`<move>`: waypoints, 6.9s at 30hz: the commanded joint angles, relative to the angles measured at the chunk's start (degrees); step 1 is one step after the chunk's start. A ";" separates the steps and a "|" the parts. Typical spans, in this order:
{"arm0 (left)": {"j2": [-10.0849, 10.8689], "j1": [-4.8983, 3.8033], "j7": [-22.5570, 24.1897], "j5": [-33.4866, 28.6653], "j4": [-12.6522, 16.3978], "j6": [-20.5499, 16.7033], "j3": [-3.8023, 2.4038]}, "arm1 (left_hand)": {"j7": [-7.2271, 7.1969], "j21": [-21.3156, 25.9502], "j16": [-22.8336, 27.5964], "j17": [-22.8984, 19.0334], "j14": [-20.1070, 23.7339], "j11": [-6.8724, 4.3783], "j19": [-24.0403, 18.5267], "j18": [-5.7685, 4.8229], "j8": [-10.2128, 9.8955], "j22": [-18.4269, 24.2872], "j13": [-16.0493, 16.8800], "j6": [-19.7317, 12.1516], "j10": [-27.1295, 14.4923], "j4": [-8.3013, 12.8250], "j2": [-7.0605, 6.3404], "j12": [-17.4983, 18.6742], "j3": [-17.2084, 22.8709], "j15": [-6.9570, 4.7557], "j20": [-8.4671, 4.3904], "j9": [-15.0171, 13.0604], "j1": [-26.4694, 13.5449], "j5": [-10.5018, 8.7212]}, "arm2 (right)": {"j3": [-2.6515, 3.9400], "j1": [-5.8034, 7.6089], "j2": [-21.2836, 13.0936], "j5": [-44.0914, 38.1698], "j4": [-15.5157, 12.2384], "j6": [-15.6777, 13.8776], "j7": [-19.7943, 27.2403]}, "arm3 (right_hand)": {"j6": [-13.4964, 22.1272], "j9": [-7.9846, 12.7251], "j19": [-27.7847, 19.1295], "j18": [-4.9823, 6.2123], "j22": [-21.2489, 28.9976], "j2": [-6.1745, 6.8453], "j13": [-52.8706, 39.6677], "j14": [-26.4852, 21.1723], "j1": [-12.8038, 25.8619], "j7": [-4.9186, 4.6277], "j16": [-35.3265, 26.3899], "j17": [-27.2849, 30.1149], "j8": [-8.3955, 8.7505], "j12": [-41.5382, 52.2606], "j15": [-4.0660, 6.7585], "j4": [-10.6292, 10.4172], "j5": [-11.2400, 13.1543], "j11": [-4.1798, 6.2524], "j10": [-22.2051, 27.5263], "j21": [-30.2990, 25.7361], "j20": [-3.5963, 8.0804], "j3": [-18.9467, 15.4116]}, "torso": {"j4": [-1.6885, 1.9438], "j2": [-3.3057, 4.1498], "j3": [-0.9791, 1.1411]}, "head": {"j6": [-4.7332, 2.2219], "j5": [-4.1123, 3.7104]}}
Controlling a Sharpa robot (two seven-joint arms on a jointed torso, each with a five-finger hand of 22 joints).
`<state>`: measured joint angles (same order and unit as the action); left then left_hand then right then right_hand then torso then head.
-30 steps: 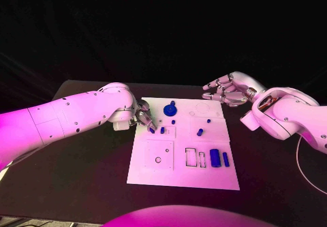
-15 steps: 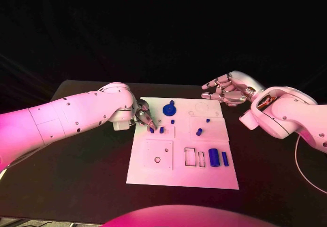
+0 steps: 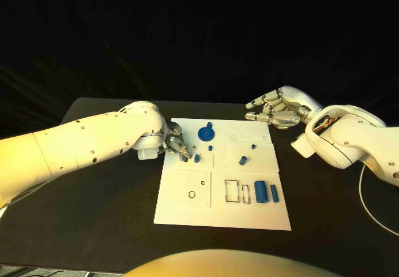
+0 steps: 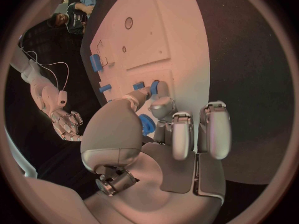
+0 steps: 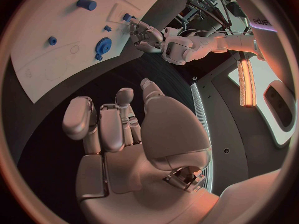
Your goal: Assemble the parts on the task board
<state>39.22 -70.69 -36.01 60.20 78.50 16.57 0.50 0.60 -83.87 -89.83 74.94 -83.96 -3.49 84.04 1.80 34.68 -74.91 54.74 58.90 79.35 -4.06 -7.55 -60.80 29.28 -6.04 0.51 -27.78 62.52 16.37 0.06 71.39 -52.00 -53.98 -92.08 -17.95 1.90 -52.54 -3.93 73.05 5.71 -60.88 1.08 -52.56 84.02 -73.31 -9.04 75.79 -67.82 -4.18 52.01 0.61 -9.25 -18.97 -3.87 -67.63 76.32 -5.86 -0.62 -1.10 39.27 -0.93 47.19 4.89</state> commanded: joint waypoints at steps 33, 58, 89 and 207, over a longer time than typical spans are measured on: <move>1.96 0.16 1.02 -1.65 2.06 -7.35 -0.41 | -0.08 0.66 -0.17 15.06 -6.04 0.18 4.18 -0.11 -0.79 -9.93 -0.16 1.63 -0.14 -7.67 0.16 0.03 -18.19 -0.30 -0.64 0.32 -4.98 -2.13 | -0.05 -0.11 -0.05 0.05 0.05 0.81 0.68 | -0.34 -0.07 -0.51 0.41 0.46 -0.01 0.26 1.63 -0.29 0.02 -0.46 0.39 -0.20 -0.42 -0.05 -0.21 -0.22 -0.02 0.56 -0.49 0.20 -0.49 | 0.04 -0.03 -0.01 | -0.28 -0.26; 1.19 0.58 39.97 7.89 2.15 -31.05 0.64 | 7.94 57.99 44.95 -34.54 18.94 8.80 -18.96 8.78 -16.62 30.17 -38.00 -8.14 -22.49 -0.71 -0.64 38.78 -13.53 6.73 5.59 14.30 23.95 -6.06 | -0.12 -0.18 -0.05 0.00 0.19 0.76 0.74 | -0.34 -0.07 -0.53 0.41 0.50 -0.01 0.22 1.61 -0.34 0.02 -0.52 0.45 -0.20 -0.38 -0.05 -0.22 -0.26 -0.02 0.56 -0.52 0.20 -0.53 | -0.14 0.02 -0.09 | -1.17 -1.07; -7.26 1.52 30.68 31.28 -4.67 -21.04 2.68 | 6.85 34.89 15.42 -9.77 -1.75 7.58 1.74 5.44 -25.17 16.33 -50.49 -0.26 -16.76 -1.94 -1.48 47.42 -15.12 4.93 3.74 21.40 20.51 -9.24 | -0.14 -0.30 0.41 0.01 0.23 0.89 0.93 | -0.36 -0.08 -0.54 0.42 0.52 -0.13 0.27 1.63 -0.57 0.03 -0.49 0.37 -0.21 -0.39 -0.05 -0.17 -0.35 0.00 0.60 -0.55 0.20 -0.51 | -0.11 0.08 -0.01 | -1.33 -1.59; 0.58 2.24 27.83 26.93 0.49 -15.62 -0.96 | 6.03 26.46 14.00 -13.10 -1.48 6.16 1.73 4.26 -28.10 8.28 -50.15 7.72 -5.60 2.29 -1.54 55.60 -2.76 3.85 2.69 22.34 19.93 -10.59 | -0.16 -0.69 0.84 0.11 0.86 1.40 1.04 | -0.48 -0.10 -0.53 0.42 0.55 -0.36 -0.08 1.65 -0.81 0.06 -0.52 0.31 -0.26 0.09 -0.03 -0.24 -0.44 0.02 0.30 -0.61 0.22 -0.58 | -0.10 0.05 -0.02 | -0.66 -1.38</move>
<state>39.97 -68.47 -8.06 87.35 79.04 0.15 -0.45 6.63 -57.24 -75.62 61.78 -84.06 2.65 83.94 7.15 6.74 -66.55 4.53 66.33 73.20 -1.88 -9.14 -5.53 26.42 -2.05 3.49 -5.33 82.98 5.89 -0.10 70.75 -51.21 -53.72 -91.21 -17.23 2.43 -52.54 -3.97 72.84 5.71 -60.38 0.85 -52.58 84.02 -73.54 -9.04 75.57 -67.43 -4.18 51.79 0.61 -9.57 -19.19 -4.08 -67.43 76.08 -5.65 -0.94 -1.07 39.27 -0.97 46.49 3.41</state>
